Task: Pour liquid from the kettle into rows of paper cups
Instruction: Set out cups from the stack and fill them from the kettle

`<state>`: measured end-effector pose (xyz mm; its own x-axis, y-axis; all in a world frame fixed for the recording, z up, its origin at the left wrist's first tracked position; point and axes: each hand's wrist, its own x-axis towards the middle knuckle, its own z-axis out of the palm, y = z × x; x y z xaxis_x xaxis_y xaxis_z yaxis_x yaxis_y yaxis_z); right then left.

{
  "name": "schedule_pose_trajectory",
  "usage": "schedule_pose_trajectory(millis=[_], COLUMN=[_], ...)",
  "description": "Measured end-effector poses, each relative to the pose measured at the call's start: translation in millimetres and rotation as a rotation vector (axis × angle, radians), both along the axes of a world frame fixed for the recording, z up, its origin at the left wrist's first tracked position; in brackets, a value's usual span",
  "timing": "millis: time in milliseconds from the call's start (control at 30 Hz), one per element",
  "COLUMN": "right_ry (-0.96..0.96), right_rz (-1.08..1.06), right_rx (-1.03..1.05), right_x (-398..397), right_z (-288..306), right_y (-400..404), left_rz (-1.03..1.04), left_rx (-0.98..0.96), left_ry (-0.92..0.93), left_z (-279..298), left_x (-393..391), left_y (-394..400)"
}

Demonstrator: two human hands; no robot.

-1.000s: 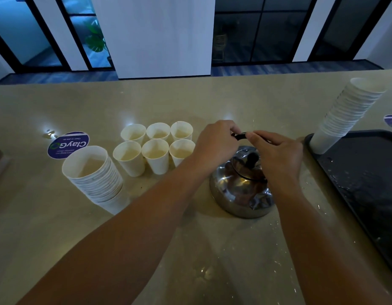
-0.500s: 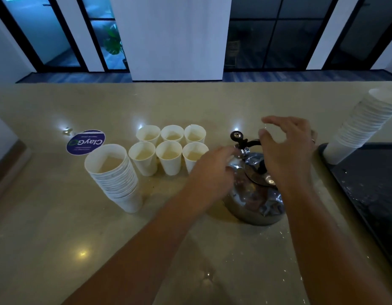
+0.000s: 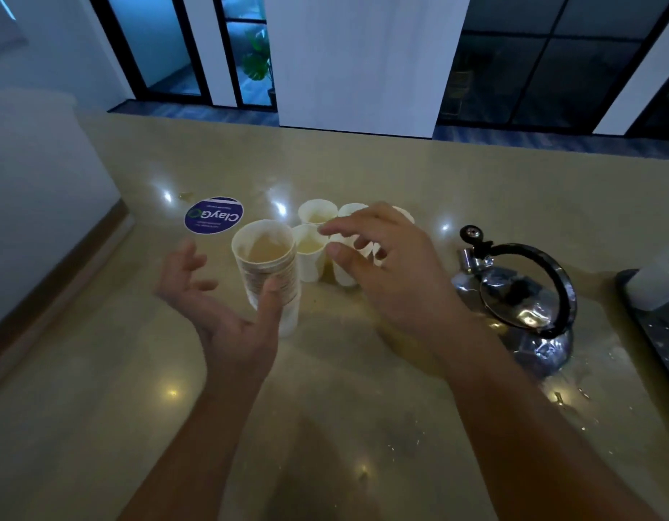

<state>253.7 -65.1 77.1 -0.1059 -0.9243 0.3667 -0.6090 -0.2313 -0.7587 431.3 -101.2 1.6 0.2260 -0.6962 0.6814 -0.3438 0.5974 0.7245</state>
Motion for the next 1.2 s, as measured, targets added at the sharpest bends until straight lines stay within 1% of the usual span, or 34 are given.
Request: schedule_pose_trajectory(millis=[67, 100, 167, 233, 333, 433, 500, 633, 733, 833, 1033, 1200], right_ry=[0.015, 0.026, 0.092, 0.149, 0.175, 0.182, 0.142, 0.176, 0.160, 0.191, 0.208, 0.212], right_rz=[0.059, 0.076, 0.087, 0.088, 0.060, 0.039, 0.035, -0.023, 0.001, 0.021, 0.034, 0.019], right_rx=[0.027, 0.035, 0.044, 0.042, 0.041, 0.044, 0.045, 0.065, 0.052, 0.024, 0.014, -0.039], right_x=[13.9, 19.6, 28.3, 33.6, 35.5, 35.7, 35.6, 32.0, 33.5, 39.1, 40.6, 38.9], right_z=[-0.9, -3.3, -9.3, -14.2, -17.5, -18.1, -16.3, -16.1, -17.1, -18.9, -15.3, -16.6], right_y=[-6.6, -10.1, -16.1, -19.6, -21.7, -21.5, -21.0, -25.2, -25.7, -23.4, -21.5, -18.7], left_rz=[-0.065, -0.130, -0.303, -0.372, -0.350, -0.328, -0.302, -0.252, -0.262, -0.291, -0.184, -0.173], left_rx=[0.186, 0.226, 0.211, 0.213, 0.276, 0.288, 0.281, 0.280, 0.293, 0.338, 0.312, 0.304], left_ry=[0.001, 0.010, 0.062, 0.082, 0.013, -0.064, -0.064, -0.063, -0.082, -0.097, -0.149, -0.171], left_z=[-12.8, -16.9, -19.8, -18.5, -16.7, -15.7, -14.6, -16.0, -18.6, -24.4, -27.4, -25.0], left_x=[-1.3, -2.9, -9.0, -13.9, -17.4, -16.9, -17.4, -16.2, -15.9, -15.3, -15.6, -17.8], left_y=[-5.0, -7.9, -14.4, -18.1, -21.5, -26.1, -26.8, -25.9, -24.4, -22.8, -15.1, -10.1])
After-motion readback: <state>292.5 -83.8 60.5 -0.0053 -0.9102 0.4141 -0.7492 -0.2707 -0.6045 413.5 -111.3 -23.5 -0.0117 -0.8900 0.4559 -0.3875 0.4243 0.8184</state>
